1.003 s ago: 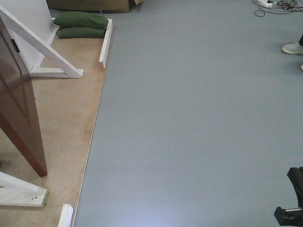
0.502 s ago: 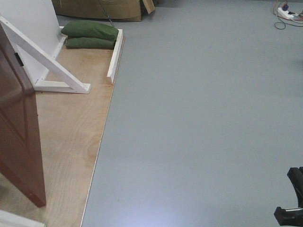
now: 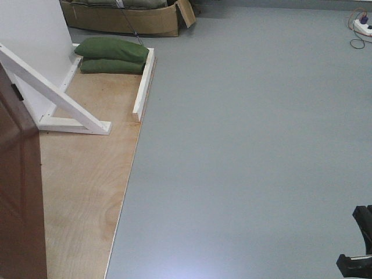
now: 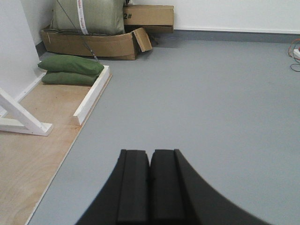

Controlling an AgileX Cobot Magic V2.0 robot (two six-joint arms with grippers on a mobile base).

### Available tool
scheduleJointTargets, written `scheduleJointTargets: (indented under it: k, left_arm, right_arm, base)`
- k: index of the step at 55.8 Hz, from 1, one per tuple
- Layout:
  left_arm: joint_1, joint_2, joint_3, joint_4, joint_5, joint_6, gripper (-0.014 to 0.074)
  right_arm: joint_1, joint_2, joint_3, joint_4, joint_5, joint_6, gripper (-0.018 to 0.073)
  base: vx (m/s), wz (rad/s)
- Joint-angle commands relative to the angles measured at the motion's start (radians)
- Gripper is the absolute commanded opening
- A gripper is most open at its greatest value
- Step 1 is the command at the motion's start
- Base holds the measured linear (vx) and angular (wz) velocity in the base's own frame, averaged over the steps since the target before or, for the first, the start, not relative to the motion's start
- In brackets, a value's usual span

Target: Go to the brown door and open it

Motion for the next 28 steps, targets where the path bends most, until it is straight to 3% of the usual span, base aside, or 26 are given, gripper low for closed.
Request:
scheduleJointTargets:
  k: [1, 28]
  left_arm:
    - [-0.008, -0.013, -0.018, -0.003, -0.078, -0.008, -0.0006]
    - [-0.008, -0.013, -0.018, -0.003, -0.078, -0.008, -0.0006]
  right_arm:
    - [0.001, -0.006, 0.003, -0.004, -0.077, -0.008, 0.0]
    - [0.001, -0.006, 0.003, -0.004, -0.077, -0.008, 0.0]
  base:
    - [0.27, 0.0]
    - [0.12, -0.03]
